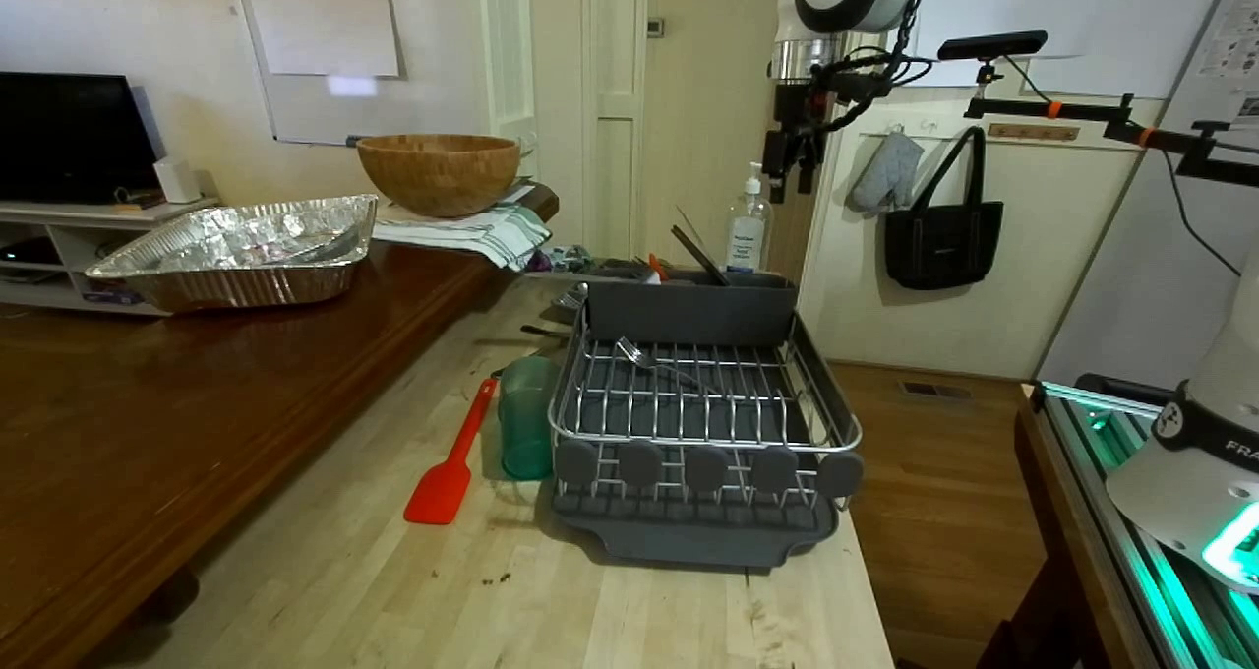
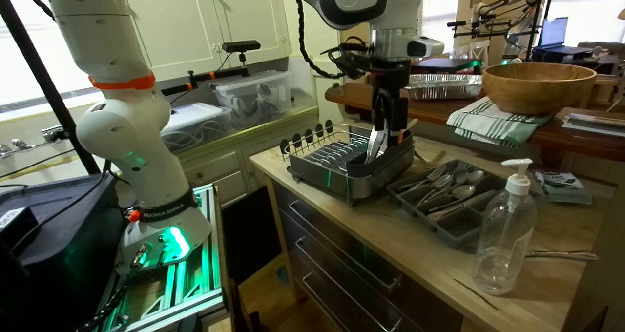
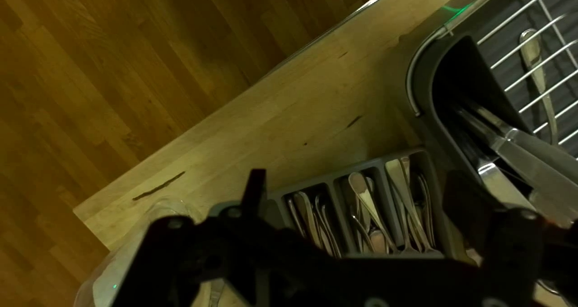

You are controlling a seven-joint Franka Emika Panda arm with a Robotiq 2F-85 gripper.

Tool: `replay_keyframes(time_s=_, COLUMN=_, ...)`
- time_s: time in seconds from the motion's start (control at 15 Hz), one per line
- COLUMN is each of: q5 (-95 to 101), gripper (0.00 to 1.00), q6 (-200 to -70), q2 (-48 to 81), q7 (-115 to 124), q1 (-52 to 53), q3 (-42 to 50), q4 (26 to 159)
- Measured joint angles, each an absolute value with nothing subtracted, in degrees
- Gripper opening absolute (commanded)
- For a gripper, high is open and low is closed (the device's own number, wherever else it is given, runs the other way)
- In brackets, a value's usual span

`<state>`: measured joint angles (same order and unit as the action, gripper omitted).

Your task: Move the fork to the left rack

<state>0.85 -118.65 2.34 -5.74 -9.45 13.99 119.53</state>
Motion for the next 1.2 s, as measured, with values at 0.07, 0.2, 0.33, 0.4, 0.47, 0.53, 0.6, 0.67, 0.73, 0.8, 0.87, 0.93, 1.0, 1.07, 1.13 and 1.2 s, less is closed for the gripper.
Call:
replay_keyframes(time_s=0.07, q5=0.85, gripper=1.00, q6=-118.64, q2=2.32, q7=-5.74, q1=-9.45, q3=13.99, q4=119.44)
replay_keyframes(time_s=0.2, q5=0.90, gripper=1.00, q6=-118.65, q2=2.41, q7=-5.63, q1=-9.55, q3=13.73, q4=119.34)
replay_keyframes(time_s=0.33, q5=1.05, gripper=1.00, q6=-119.80, q2=3.45, q7=-5.16, q1=-9.56, q3=13.26, q4=119.06)
replay_keyframes(time_s=0.4, q5=1.04, gripper=1.00, q6=-120.66, q2=4.85, q7=-5.34, q1=-9.56, q3=12.90, q4=118.46)
replay_keyframes(time_s=0.47, q5=1.04, gripper=1.00, q6=-121.70, q2=6.91, q7=-5.61, q1=-9.56, q3=12.50, q4=117.48)
replay_keyframes(time_s=0.53, q5=1.01, gripper=1.00, q6=-122.59, q2=9.63, q7=-5.99, q1=-9.58, q3=12.05, q4=116.04)
replay_keyframes(time_s=0.6, q5=0.90, gripper=1.00, q6=-122.96, q2=12.83, q7=-6.76, q1=-9.62, q3=11.55, q4=114.02)
replay_keyframes(time_s=0.67, q5=0.65, gripper=1.00, q6=-123.00, q2=16.23, q7=-8.03, q1=-9.75, q3=10.95, q4=111.60)
replay_keyframes(time_s=0.73, q5=0.01, gripper=1.00, q6=-122.93, q2=19.74, q7=-10.01, q1=-10.07, q3=10.14, q4=108.86)
replay_keyframes(time_s=0.8, q5=-1.12, gripper=1.00, q6=-122.59, q2=23.26, q7=-12.66, q1=-10.66, q3=9.12, q4=105.81)
replay_keyframes(time_s=0.87, q5=-2.46, gripper=1.00, q6=-121.91, q2=26.50, q7=-15.62, q1=-11.48, q3=7.92, q4=102.70)
replay_keyframes(time_s=0.93, q5=-3.68, gripper=1.00, q6=-120.88, q2=29.37, q7=-18.50, q1=-12.44, q3=6.70, q4=99.60)
replay_keyframes(time_s=1.0, q5=-4.67, gripper=1.00, q6=-119.44, q2=31.89, q7=-21.28, q1=-13.48, q3=5.48, q4=96.49)
replay_keyframes(time_s=1.07, q5=-5.49, gripper=1.00, q6=-117.56, q2=34.12, q7=-23.82, q1=-14.54, q3=4.36, q4=93.31)
replay_keyframes(time_s=1.13, q5=-5.70, gripper=1.00, q6=-115.26, q2=36.13, q7=-24.56, q1=-15.28, q3=3.75, q4=90.13)
replay_keyframes(time_s=1.2, q5=-5.06, gripper=1.00, q6=-113.71, q2=37.93, q7=-22.20, q1=-15.31, q3=4.07, q4=87.17)
